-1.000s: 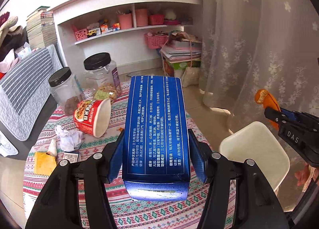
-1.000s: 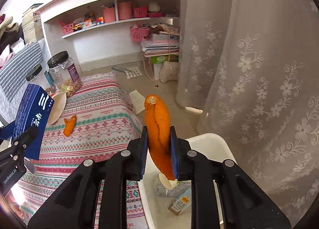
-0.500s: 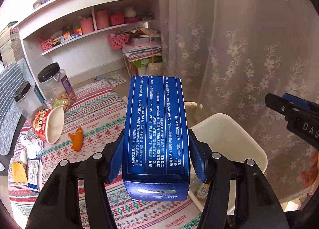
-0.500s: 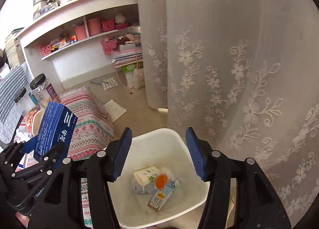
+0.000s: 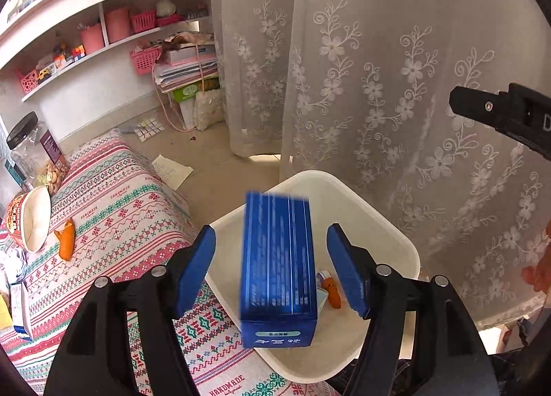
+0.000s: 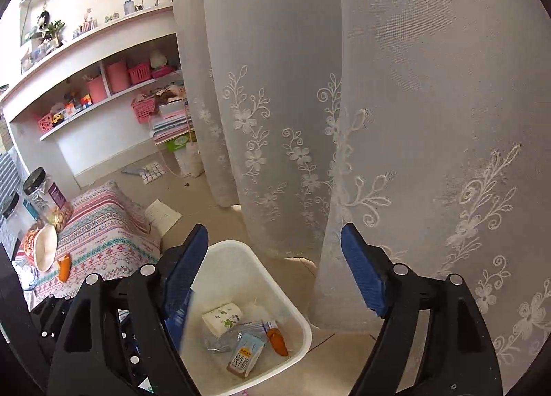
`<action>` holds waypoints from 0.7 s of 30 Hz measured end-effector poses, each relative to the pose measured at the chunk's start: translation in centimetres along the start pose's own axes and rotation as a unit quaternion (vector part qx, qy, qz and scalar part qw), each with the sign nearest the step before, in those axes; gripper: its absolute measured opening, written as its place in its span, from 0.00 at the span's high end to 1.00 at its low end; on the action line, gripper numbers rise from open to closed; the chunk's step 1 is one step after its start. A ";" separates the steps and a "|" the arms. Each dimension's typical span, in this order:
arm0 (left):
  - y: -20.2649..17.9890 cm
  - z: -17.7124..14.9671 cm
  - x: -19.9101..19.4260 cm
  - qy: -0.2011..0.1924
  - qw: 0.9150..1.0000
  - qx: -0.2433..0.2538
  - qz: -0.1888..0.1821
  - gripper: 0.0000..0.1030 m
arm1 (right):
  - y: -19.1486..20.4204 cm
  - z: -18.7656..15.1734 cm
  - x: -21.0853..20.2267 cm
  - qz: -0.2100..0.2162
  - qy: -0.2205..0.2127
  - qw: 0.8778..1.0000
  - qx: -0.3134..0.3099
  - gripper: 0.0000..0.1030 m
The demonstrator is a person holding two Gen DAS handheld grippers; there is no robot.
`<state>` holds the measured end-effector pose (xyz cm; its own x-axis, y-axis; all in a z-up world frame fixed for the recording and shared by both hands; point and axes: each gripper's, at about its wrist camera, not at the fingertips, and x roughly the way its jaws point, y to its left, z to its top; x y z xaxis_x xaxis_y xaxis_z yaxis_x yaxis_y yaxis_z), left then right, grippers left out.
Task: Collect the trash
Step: 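Carry peel and blue box over the white bin and open both tools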
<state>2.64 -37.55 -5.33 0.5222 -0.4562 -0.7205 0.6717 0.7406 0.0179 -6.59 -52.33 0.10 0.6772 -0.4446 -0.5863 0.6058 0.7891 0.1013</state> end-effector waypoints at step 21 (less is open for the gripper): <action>8.8 -0.6 -5.2 -0.044 0.986 -0.058 0.151 0.18 | 10.3 -1.2 0.4 0.016 0.005 0.997 -0.078 0.07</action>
<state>5.54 -28.32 -1.81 0.7354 -0.2440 -0.6321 0.4169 0.8984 0.1382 -0.57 -43.92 -0.03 0.6910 -0.4145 -0.5923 0.5110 0.8596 -0.0053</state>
